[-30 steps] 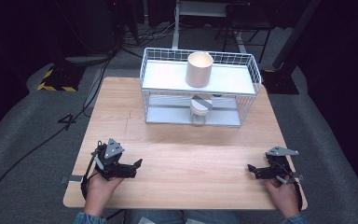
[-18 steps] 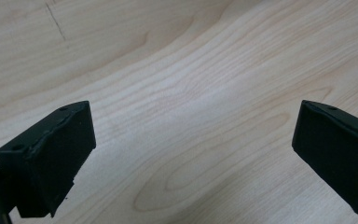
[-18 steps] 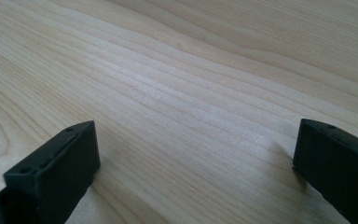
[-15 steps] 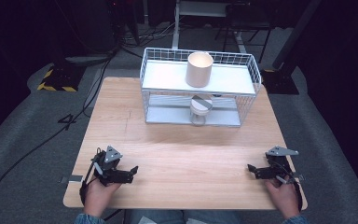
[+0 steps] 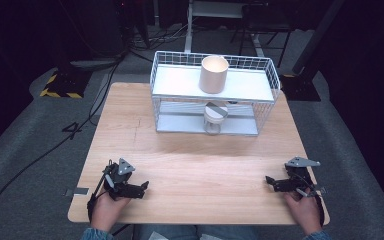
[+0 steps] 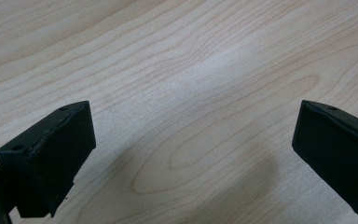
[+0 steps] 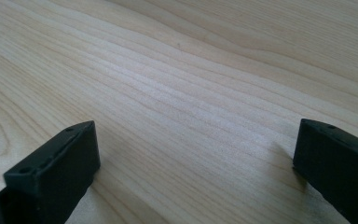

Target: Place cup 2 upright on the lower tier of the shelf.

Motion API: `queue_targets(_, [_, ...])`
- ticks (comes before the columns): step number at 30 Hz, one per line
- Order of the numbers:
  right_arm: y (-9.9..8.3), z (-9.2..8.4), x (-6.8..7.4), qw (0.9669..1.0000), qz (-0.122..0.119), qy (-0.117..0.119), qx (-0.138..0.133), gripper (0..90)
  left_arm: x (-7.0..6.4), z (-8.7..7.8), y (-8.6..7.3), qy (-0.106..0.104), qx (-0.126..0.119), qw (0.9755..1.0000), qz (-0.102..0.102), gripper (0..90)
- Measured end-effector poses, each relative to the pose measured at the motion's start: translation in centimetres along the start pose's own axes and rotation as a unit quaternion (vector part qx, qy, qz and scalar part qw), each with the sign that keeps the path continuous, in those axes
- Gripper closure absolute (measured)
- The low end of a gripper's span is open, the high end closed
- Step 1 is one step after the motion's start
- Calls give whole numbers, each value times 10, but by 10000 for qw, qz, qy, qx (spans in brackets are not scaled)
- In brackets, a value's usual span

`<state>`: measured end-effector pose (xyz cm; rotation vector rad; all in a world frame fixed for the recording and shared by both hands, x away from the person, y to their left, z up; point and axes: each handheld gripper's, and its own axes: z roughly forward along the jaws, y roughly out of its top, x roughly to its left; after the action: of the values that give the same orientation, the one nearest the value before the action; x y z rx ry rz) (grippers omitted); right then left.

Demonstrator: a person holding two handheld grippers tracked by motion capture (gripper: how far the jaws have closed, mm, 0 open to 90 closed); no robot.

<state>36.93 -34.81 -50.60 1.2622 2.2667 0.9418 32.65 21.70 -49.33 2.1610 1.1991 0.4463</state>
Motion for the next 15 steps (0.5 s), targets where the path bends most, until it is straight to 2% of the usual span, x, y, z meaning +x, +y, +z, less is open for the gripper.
queue_targets(8, [0, 0, 0, 10000, -4, -1, -1, 3, 3, 8, -1, -11, 338, 9993, -185, 0])
queue_targets(12, [0, 0, 0, 10000, -4, -1, -1, 3, 3, 9, -3, 60, 200, 9995, -235, 0])
queue_targets(14, [0, 0, 0, 10000, -1, -1, 0, 3, 5, 12, -7, 56, -31, 9997, -246, 0])
queue_targets(15, [0, 0, 0, 10000, -1, -1, 0, 3, 6, 12, -6, 45, -41, 9997, -231, 0])
